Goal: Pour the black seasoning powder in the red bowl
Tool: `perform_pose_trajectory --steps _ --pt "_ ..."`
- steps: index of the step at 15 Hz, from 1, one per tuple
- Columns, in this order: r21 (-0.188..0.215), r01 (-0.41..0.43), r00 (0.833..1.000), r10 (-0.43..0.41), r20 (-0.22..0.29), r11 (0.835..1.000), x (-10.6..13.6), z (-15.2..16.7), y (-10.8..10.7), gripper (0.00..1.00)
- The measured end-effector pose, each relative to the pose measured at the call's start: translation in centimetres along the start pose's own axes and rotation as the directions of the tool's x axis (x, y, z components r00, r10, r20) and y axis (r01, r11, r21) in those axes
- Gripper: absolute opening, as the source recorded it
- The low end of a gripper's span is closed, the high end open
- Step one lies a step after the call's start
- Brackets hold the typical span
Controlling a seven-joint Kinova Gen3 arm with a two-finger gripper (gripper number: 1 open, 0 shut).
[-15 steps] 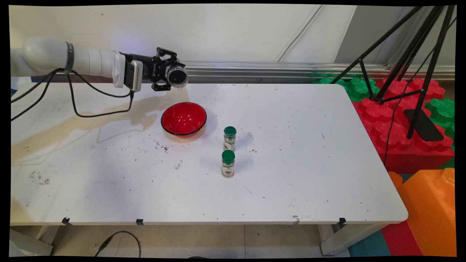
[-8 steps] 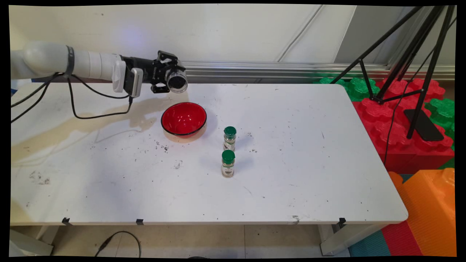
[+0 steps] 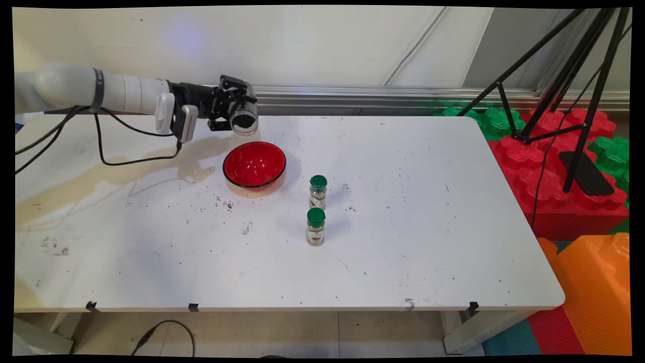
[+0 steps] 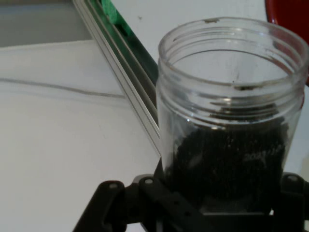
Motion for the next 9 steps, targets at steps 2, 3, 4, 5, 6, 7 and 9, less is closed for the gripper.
perform_pose_trajectory --steps 2,3,4,5,6,7,9 --pt "-0.001 -0.034 0.999 0.034 -0.001 0.999 0.04 0.06 0.14 0.00" --pt "-0.001 -0.058 0.998 0.058 -0.002 0.998 0.07 0.10 0.23 0.00" --pt "-0.002 -0.081 0.997 0.081 -0.002 0.997 0.08 0.12 0.33 0.00" --pt "-0.002 -0.100 0.995 0.100 -0.003 0.995 0.09 0.16 0.40 0.00" --pt "-0.003 -0.122 0.993 0.122 -0.003 0.993 0.10 0.19 0.47 0.00" --pt "-0.003 -0.141 0.990 0.141 -0.004 0.990 0.12 0.22 0.54 0.00" --pt "-0.002 -0.175 0.985 0.175 -0.004 0.985 0.16 0.27 0.62 0.00"
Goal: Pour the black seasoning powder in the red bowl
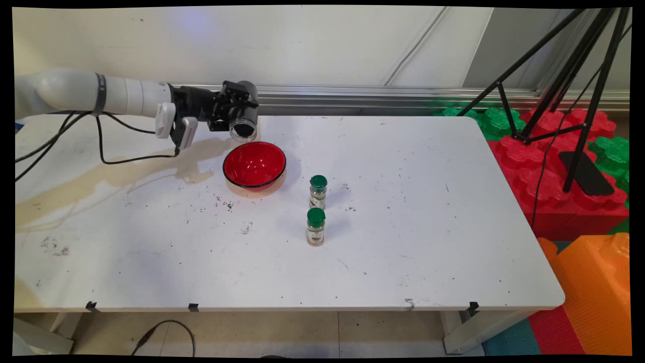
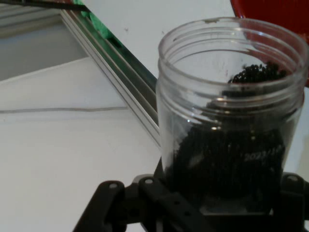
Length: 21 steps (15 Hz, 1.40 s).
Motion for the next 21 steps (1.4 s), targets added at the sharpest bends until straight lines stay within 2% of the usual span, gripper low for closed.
perform_pose_trajectory --steps 12,21 --pt "0.009 -0.140 0.990 0.140 0.002 0.990 0.09 0.45 0.09 0.00" --pt "0.018 -0.259 0.966 0.259 -0.001 0.966 0.29 0.82 0.13 0.00"
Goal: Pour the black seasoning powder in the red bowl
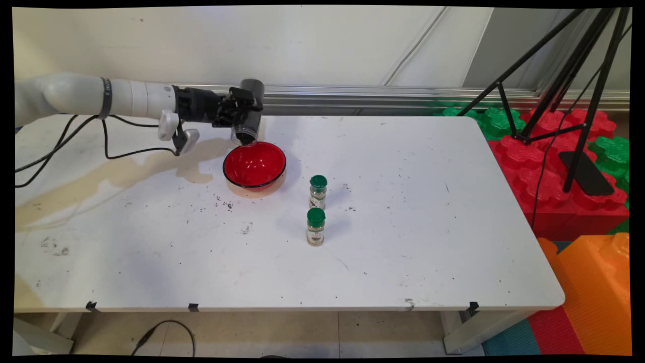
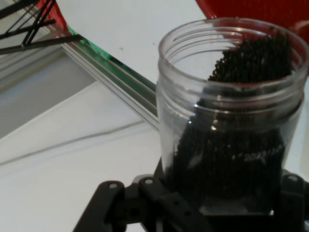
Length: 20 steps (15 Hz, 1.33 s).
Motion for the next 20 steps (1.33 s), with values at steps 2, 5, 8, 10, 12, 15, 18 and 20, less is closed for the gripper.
perform_pose_trajectory --steps 2,5,8,10,12,15,18,20 --pt "0.003 -0.025 1.000 0.025 -0.001 1.000 0.1 0.1 -0.1 0.00" --pt "0.005 -0.052 0.999 0.052 -0.003 0.999 0.2 0.2 -0.1 0.00" --pt "0.008 -0.081 0.997 0.081 -0.005 0.997 0.4 0.3 -0.2 0.00" --pt "0.010 -0.097 0.995 0.097 -0.006 0.995 0.6 0.4 -0.3 0.00" --pt "0.011 -0.109 0.994 0.109 -0.006 0.994 0.7 0.5 -0.4 0.00" --pt "0.012 -0.123 0.992 0.123 -0.007 0.992 0.9 0.5 -0.5 0.00" --pt "0.013 -0.133 0.991 0.133 -0.008 0.991 1.1 0.6 -0.6 0.00" --pt "0.014 -0.139 0.990 0.139 -0.009 0.990 1.2 0.6 -0.7 0.00"
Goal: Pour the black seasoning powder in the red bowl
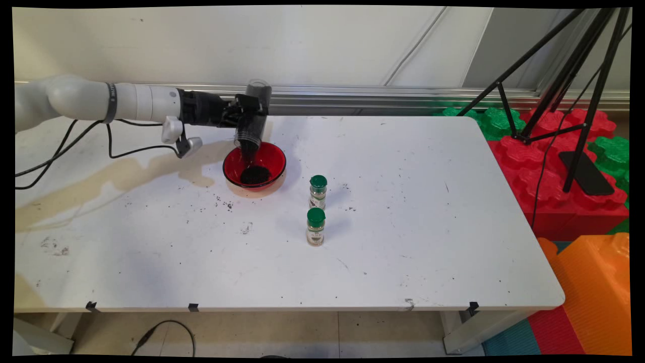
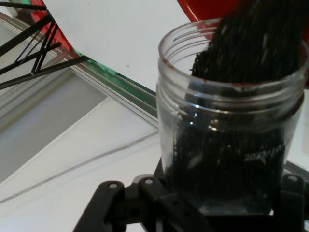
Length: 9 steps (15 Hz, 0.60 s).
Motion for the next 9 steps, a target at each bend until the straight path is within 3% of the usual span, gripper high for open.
perform_pose_trajectory --steps 9 --pt "0.000 -0.012 1.000 0.012 -0.003 1.000 0.25 0.10 -0.20 0.00"
